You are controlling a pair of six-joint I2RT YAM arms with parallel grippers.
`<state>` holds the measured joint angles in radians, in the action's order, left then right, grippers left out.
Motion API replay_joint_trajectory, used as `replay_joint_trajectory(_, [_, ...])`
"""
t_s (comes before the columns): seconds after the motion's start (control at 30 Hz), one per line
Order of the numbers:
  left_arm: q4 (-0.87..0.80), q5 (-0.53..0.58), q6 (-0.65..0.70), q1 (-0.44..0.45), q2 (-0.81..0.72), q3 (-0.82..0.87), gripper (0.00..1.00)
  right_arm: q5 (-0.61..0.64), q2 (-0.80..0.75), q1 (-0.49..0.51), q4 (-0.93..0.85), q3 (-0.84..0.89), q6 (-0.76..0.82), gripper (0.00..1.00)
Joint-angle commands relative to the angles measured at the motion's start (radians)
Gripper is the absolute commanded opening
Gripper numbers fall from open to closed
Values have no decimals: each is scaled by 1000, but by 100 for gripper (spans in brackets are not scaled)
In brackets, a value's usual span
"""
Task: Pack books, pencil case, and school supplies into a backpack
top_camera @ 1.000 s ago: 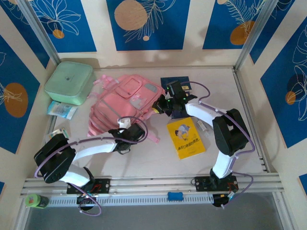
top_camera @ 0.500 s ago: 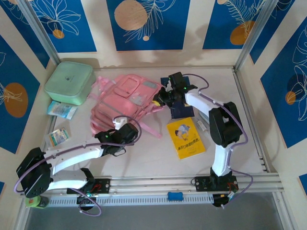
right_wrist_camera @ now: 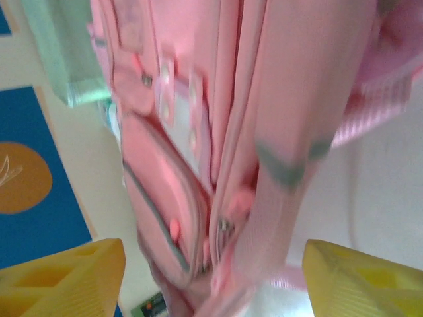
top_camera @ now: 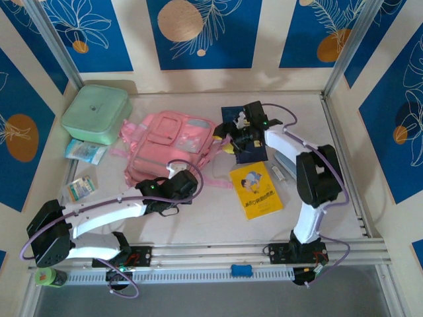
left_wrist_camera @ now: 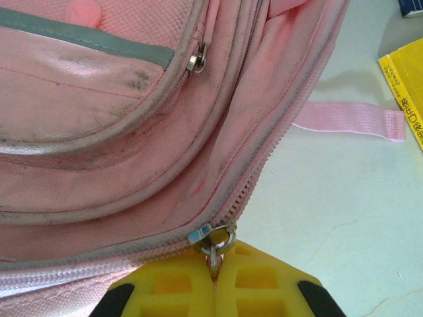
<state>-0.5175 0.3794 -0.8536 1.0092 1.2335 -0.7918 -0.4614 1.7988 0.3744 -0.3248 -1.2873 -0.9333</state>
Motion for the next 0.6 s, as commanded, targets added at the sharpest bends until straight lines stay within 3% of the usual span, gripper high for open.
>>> replay_joint_trajectory(0.0, [13, -20, 26, -6, -13, -24, 0, -70, -95, 74, 94, 128, -81, 75])
replay_joint_trajectory(0.17, [25, -24, 28, -8, -3, -30, 0, 2, -99, 186, 255, 243, -244, 72])
replay_joint_trajectory(0.33, [45, -33, 21, -8, -2, -20, 0, 39, -7, 250, 302, 184, -287, 62])
replay_joint_trajectory(0.57, [41, -39, 25, -9, -18, 1, 0, 26, 89, 248, 225, 67, -195, 18])
